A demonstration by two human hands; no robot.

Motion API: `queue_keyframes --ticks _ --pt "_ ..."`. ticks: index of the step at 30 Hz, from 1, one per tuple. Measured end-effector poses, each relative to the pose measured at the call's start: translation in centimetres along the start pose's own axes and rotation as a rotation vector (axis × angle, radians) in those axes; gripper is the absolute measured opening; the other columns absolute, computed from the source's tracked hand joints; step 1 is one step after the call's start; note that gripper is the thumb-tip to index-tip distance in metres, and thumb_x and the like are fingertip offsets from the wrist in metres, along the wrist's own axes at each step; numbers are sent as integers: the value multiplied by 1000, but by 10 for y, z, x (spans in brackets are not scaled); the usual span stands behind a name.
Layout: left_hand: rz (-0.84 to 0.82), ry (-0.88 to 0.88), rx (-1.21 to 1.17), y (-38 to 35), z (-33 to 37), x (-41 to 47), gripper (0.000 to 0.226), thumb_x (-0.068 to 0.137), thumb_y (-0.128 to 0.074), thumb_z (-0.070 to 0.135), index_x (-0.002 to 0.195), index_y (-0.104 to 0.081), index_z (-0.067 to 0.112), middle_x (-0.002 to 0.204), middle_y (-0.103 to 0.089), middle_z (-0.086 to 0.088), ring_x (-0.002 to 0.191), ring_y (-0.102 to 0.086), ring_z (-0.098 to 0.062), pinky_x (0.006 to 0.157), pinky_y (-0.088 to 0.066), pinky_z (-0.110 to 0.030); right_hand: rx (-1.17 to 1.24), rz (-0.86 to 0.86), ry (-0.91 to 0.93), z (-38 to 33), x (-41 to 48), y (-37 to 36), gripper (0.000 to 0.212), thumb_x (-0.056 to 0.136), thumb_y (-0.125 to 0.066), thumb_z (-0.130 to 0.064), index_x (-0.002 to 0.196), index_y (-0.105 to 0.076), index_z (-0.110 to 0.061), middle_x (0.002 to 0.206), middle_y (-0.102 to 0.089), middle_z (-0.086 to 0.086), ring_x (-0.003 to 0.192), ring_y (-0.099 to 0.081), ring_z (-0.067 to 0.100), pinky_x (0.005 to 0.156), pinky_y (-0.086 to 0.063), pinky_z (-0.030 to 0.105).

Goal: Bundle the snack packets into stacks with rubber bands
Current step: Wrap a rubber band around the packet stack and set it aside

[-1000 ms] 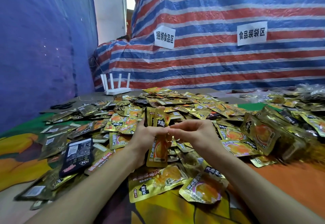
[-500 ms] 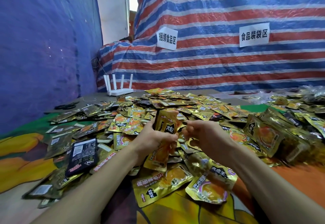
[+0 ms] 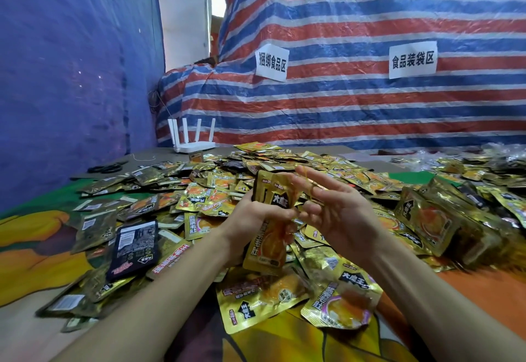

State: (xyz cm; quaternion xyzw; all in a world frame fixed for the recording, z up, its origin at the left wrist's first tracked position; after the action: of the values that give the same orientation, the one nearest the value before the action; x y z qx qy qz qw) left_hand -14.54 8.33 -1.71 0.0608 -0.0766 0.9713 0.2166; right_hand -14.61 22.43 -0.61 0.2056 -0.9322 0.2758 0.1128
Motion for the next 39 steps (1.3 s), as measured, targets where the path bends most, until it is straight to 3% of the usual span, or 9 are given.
queue_keyframes --ticks 5,10,15,19,24,26,29,33,39 --pt "309 6 25 10 -1 2 41 84 -69 3 123 -60 -3 81 -67 -13 60 -64 -20 52 -54 -30 -298 71 66 0 -3 8 42 84 -66 4 123 -67 -10 117 -74 9 82 -76 27 55 -60 29" --pt "530 -85 -446 26 1 5 57 87 -67 10 142 -50 14 102 -63 -14 95 -68 -34 74 -60 -46 -507 155 37 15 -6 4 57 69 -87 -8 122 -69 -8 116 -74 6 100 -74 24 69 -63 39" --pt "692 -296 -501 35 6 1 51 87 -64 4 121 -55 40 121 -61 -14 104 -64 -30 83 -59 -56 -547 65 46 31 -9 -16 39 73 -87 -12 110 -78 -24 108 -76 -9 102 -73 12 78 -63 38" --pt "750 -335 -517 32 6 2 40 88 -65 5 109 -53 36 113 -61 -14 91 -66 -27 64 -61 -42 -525 93 76 38 -9 -19 39 72 -89 -8 98 -80 -36 107 -76 -10 101 -73 12 83 -62 40" --pt "722 -181 -527 25 -3 9 43 91 -68 25 125 -42 25 116 -68 -20 101 -69 -42 90 -52 -66 -609 118 122 43 -11 -21 65 61 -90 -24 122 -69 -28 114 -72 -14 105 -69 2 80 -60 29" --pt "663 -115 -511 21 -7 11 54 90 -67 34 135 -43 18 119 -68 -18 105 -68 -38 96 -49 -65 -700 136 145 42 -10 -21 65 66 -92 -24 126 -68 -30 123 -68 -13 114 -64 2 94 -56 35" --pt "592 13 -446 16 -12 10 71 82 -69 48 139 -48 12 134 -59 -16 122 -58 -36 107 -45 -54 -832 145 215 40 -12 -21 62 73 -89 -22 129 -66 -33 125 -65 -18 113 -57 -13 92 -46 11" --pt "512 33 -420 15 -10 10 66 85 -68 47 137 -54 8 139 -55 -17 123 -57 -36 109 -44 -52 -854 163 272 39 -13 -21 63 72 -90 -19 128 -65 -29 119 -65 -20 103 -56 -19 77 -40 -2" --pt "441 59 -377 6 -12 11 38 94 -64 37 107 -69 2 93 -73 -14 84 -73 -31 85 -60 -42 -840 273 293 37 -12 -19 48 76 -87 -28 119 -65 -26 112 -65 -12 98 -59 -13 76 -44 4"
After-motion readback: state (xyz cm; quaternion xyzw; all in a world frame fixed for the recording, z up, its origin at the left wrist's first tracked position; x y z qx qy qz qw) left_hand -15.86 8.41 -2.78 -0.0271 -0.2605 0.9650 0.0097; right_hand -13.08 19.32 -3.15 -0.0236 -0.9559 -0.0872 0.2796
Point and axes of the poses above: each hand's wrist, its own x-axis towards the middle knuckle, its own y-axis out of the back of the hand, z = x × y, the point moved 4 cm from there along x, towards the middle knuckle
